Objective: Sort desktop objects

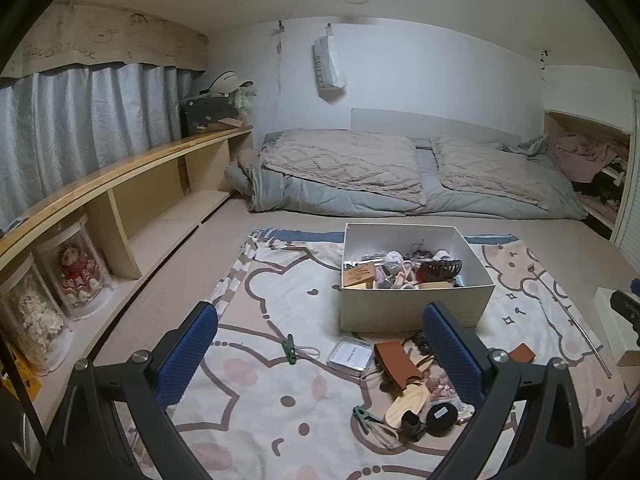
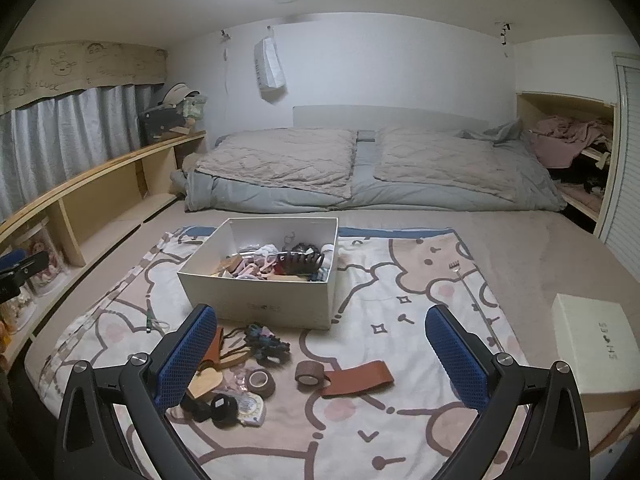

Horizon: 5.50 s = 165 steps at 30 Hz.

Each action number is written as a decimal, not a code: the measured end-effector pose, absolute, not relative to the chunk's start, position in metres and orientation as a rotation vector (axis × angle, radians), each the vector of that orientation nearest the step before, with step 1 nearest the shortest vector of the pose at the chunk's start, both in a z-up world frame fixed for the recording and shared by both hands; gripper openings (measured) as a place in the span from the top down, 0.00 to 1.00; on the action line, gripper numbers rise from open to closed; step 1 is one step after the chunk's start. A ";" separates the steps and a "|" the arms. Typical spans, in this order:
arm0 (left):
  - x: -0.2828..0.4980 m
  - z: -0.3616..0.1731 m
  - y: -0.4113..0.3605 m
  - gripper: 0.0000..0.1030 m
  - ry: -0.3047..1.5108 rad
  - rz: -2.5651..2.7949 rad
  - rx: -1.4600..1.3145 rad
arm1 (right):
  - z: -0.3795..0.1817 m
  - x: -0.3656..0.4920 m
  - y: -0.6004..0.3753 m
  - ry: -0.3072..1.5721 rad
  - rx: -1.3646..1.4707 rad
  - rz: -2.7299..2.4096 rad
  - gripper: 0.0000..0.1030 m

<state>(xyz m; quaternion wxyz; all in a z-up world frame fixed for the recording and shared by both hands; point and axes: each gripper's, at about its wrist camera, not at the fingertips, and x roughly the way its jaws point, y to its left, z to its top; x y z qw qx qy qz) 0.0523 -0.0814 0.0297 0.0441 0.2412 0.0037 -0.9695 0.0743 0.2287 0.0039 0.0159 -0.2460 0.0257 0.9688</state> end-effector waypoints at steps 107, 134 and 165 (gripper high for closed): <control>-0.141 -0.239 -0.160 0.00 0.057 -2.649 1.317 | -0.231 -0.052 0.266 0.326 -1.468 2.492 0.00; -0.142 -0.240 -0.159 0.00 0.052 -2.651 1.313 | -0.230 -0.035 0.327 0.374 -1.407 2.200 0.00; -0.141 -0.241 -0.159 0.00 0.049 -2.652 1.313 | -0.229 -0.076 0.297 0.232 -1.487 2.449 0.49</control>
